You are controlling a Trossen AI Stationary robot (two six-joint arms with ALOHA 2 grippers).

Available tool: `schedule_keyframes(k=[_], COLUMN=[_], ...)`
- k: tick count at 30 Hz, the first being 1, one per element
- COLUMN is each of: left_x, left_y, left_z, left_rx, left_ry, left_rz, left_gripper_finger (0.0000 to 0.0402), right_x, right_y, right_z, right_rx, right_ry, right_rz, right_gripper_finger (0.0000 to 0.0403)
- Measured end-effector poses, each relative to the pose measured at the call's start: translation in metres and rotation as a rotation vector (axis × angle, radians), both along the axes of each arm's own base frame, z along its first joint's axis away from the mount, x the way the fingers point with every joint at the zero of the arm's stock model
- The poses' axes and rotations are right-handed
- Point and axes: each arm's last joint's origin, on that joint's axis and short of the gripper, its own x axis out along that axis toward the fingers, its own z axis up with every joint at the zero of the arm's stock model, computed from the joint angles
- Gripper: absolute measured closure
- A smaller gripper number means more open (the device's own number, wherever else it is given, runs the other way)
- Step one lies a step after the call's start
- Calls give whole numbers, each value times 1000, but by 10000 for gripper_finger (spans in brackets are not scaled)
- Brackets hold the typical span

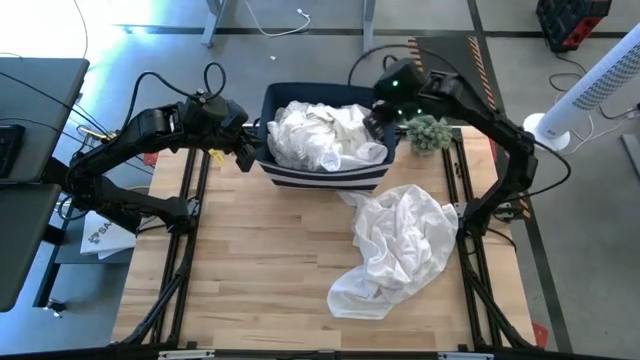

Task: Sort clothes
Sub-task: Put the white shirt into the blue bin

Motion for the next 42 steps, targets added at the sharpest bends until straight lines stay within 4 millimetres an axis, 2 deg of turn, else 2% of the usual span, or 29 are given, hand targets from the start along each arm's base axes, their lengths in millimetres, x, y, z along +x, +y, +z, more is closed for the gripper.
schedule_keyframes(k=[4, 6, 8, 14, 18, 21, 24, 26, 28, 33, 38, 42], left_x=[0, 0, 0, 0, 0, 0, 0, 0, -1, -2, -2, -1], left_y=[0, 0, 0, 0, 0, 0, 1, 1, 0, 0, 0, -2], left_z=[0, 0, 0, 0, 0, 0, 0, 0, -1, -2, -2, -2], left_rx=[0, 0, 0, 13, 15, 25, 29, 28, 25, 17, -7, -8], left_ry=[0, 0, 0, 6, 7, 11, 13, 17, 26, 44, 23, 19], left_rz=[0, 0, 1, -8, -6, 5, 11, 11, 11, 12, 25, 18], left_gripper_finger=[363, 363, 363, 363, 363, 363, 363, 363, 363, 363, 363, 363], right_x=[20, 36, 55, 106, 116, 118, 119, 119, 119, 99, 77, 44], right_y=[3, 2, -1, -16, -30, -40, -52, -56, -61, -56, -19, 38], right_z=[8, 0, -20, -105, -159, -175, -181, -173, -155, -79, -7, 50], right_rx=[179, 277, 365, 568, 539, 466, 431, 419, 393, 307, 240, 126], right_ry=[-295, -384, -407, -301, -64, 12, -12, -37, -75, -149, -260, -352], right_rz=[197, 272, 305, 355, 201, 150, 139, 132, 128, 131, 211, 386], right_gripper_finger=[261, 263, 265, 265, 266, 266, 266, 266, 266, 266, 266, 266])
